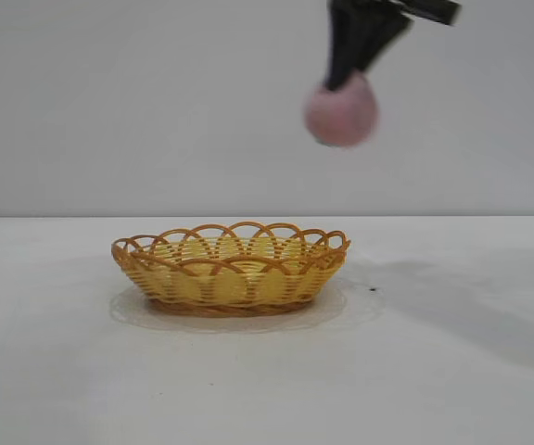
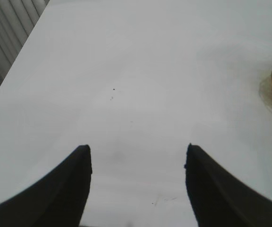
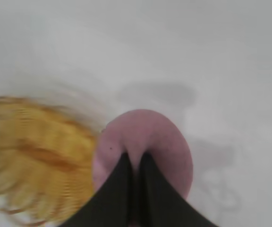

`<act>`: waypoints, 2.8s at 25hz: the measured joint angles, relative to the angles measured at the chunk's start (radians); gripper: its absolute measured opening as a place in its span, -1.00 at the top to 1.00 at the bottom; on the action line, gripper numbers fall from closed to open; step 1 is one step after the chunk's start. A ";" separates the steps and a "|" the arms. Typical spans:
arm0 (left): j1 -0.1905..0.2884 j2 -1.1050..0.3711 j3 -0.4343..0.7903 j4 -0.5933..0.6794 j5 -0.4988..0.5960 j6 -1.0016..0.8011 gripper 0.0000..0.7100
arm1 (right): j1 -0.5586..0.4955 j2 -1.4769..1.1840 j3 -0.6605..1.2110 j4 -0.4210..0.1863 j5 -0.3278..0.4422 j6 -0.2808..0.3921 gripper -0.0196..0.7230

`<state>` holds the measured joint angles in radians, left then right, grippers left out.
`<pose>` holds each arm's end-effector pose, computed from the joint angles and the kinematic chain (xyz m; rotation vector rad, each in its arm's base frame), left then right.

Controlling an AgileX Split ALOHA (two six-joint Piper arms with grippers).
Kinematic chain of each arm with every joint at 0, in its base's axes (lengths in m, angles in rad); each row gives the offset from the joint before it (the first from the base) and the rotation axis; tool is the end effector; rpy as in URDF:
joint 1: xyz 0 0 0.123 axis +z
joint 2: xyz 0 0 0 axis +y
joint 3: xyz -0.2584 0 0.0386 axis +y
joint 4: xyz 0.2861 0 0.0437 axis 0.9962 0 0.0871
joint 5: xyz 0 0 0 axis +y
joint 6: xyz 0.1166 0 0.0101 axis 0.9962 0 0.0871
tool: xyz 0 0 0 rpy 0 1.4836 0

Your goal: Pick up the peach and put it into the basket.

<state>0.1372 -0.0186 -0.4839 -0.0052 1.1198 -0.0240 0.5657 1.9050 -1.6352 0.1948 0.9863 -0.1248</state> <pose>0.0709 0.0092 0.2736 -0.1688 2.0947 0.0618 0.3737 0.2597 0.2144 -0.8386 2.6364 0.3726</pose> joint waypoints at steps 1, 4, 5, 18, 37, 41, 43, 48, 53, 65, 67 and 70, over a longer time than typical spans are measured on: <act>0.000 0.000 0.000 0.000 0.000 0.000 -0.21 | 0.036 0.002 0.000 0.004 0.000 0.000 0.95; 0.000 0.000 0.000 0.000 0.000 0.000 -0.21 | 0.110 0.036 0.000 0.018 -0.013 0.000 0.95; 0.000 0.000 0.000 0.000 0.000 0.000 -0.21 | 0.119 0.056 0.000 0.024 -0.016 0.000 0.95; 0.000 0.000 0.000 0.000 0.000 0.000 -0.21 | 0.126 0.238 0.000 -0.021 -0.061 0.003 0.00; 0.000 0.000 0.000 0.002 0.000 0.000 -0.21 | -0.515 0.105 0.026 0.010 0.097 0.003 -0.17; 0.000 0.000 0.000 0.002 0.000 0.000 -0.21 | -0.574 0.105 0.030 -0.025 0.125 0.003 -0.17; 0.000 0.000 0.000 0.002 0.000 0.000 -0.21 | -0.592 0.103 0.030 -0.038 0.134 0.003 -0.17; 0.000 0.000 0.000 0.002 0.000 0.000 -0.21 | -0.601 0.030 0.040 -0.083 0.168 0.003 -0.17; 0.000 0.000 0.000 0.002 0.000 0.000 -0.21 | -0.601 -0.182 0.126 -0.110 0.174 0.003 0.10; 0.000 0.000 0.000 0.002 0.000 0.000 -0.21 | -0.601 -0.930 0.685 -0.121 0.141 0.003 0.32; 0.000 0.000 0.000 0.002 0.000 0.000 -0.21 | -0.601 -1.080 0.785 -0.111 0.141 0.003 0.32; 0.000 0.000 0.000 0.002 0.000 0.000 -0.21 | -0.601 -1.290 0.912 -0.071 0.154 0.003 0.32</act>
<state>0.1372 -0.0186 -0.4839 -0.0035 1.1198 -0.0240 -0.0351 0.6148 -0.7232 0.1233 1.1408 -0.1214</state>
